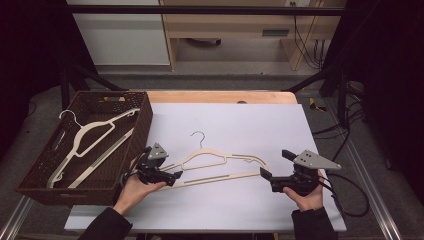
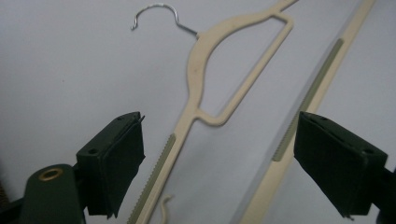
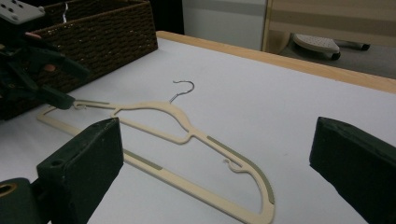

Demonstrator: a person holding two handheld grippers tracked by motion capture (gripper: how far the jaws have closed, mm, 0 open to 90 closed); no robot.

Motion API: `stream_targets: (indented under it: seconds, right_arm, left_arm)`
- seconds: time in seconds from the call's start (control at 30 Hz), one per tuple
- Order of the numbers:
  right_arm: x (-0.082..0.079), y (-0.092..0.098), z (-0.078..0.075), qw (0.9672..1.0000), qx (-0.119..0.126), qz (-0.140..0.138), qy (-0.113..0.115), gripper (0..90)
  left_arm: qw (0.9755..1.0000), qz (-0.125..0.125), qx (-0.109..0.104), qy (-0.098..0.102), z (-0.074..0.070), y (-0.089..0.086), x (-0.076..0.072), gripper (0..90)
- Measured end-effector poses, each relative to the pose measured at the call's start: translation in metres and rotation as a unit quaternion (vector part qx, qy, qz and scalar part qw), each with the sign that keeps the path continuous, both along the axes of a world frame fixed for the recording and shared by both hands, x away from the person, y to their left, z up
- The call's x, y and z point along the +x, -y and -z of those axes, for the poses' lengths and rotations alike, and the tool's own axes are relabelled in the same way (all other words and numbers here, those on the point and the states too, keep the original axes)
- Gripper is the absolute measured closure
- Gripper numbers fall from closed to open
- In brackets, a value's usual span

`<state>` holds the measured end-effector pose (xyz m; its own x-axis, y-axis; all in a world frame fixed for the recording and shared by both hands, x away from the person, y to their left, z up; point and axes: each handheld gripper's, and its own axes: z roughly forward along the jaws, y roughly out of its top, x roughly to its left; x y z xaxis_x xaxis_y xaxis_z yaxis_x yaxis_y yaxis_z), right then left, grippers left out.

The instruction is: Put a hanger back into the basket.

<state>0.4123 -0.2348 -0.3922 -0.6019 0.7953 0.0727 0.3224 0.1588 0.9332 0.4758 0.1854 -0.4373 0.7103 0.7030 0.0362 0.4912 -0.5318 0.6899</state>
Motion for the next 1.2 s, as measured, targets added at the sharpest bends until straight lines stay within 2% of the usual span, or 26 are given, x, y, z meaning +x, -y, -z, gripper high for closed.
stream_targets:
  seconds: [0.03, 0.13, 0.3, 0.4, 0.43, 0.5, 0.6, 0.67, 0.9, 1.03, 1.2]
  right_arm:
    - [0.0, 0.001, 0.0, 1.0, -0.005, -0.002, 0.002, 3.2]
    - [0.0, -0.001, 0.0, 1.0, 0.002, 0.0, 0.0, 3.3]
    - [0.0, -0.001, 0.001, 1.0, -0.005, -0.002, 0.001, 3.3]
    - [0.001, -0.002, 0.001, 1.0, -0.006, -0.003, 0.001, 3.4]
    - [0.0, -0.002, 0.001, 1.0, -0.005, -0.004, 0.0, 3.4]
    - [0.0, -0.002, 0.001, 0.9999, -0.008, -0.007, 0.001, 3.4]
    - [0.001, -0.003, 0.002, 0.9999, -0.009, -0.006, -0.002, 3.5]
    - [0.001, -0.004, 0.002, 0.9999, -0.01, -0.008, -0.002, 3.4]
    - [0.001, -0.005, 0.003, 0.9999, -0.012, -0.009, -0.003, 3.5]
    - [0.001, -0.006, 0.004, 0.9998, -0.015, -0.013, -0.004, 3.5]
    - [0.001, -0.006, 0.003, 0.9998, -0.011, -0.013, -0.003, 3.6]
  left_arm:
    - [1.0, 0.0, 0.004, -0.003, 0.003, 0.0, 0.002, 17.3]
    - [0.9997, -0.01, 0.016, -0.013, 0.013, -0.002, 0.011, 19.0]
    - [0.9991, -0.024, 0.033, -0.016, 0.025, 0.0, 0.02, 27.6]
    - [0.9985, -0.029, 0.037, -0.026, 0.031, 0.001, 0.022, 34.4]
    - [0.9987, -0.031, 0.03, -0.028, 0.032, 0.0, 0.022, 34.8]
    - [0.9986, -0.034, 0.032, -0.025, 0.032, 0.0, 0.022, 37.3]
    - [0.9987, -0.032, 0.022, -0.034, 0.032, -0.001, 0.022, 43.5]
    - [0.9987, -0.03, 0.023, -0.035, 0.031, -0.001, 0.021, 46.3]
    - [0.9981, -0.027, 0.028, -0.048, 0.028, 0.0, 0.015, 73.7]
    - [0.9976, -0.013, 0.038, -0.056, 0.026, 0.002, 0.009, 75.8]
    - [0.9972, 0.019, 0.032, -0.065, 0.025, 0.008, -0.001, 77.7]
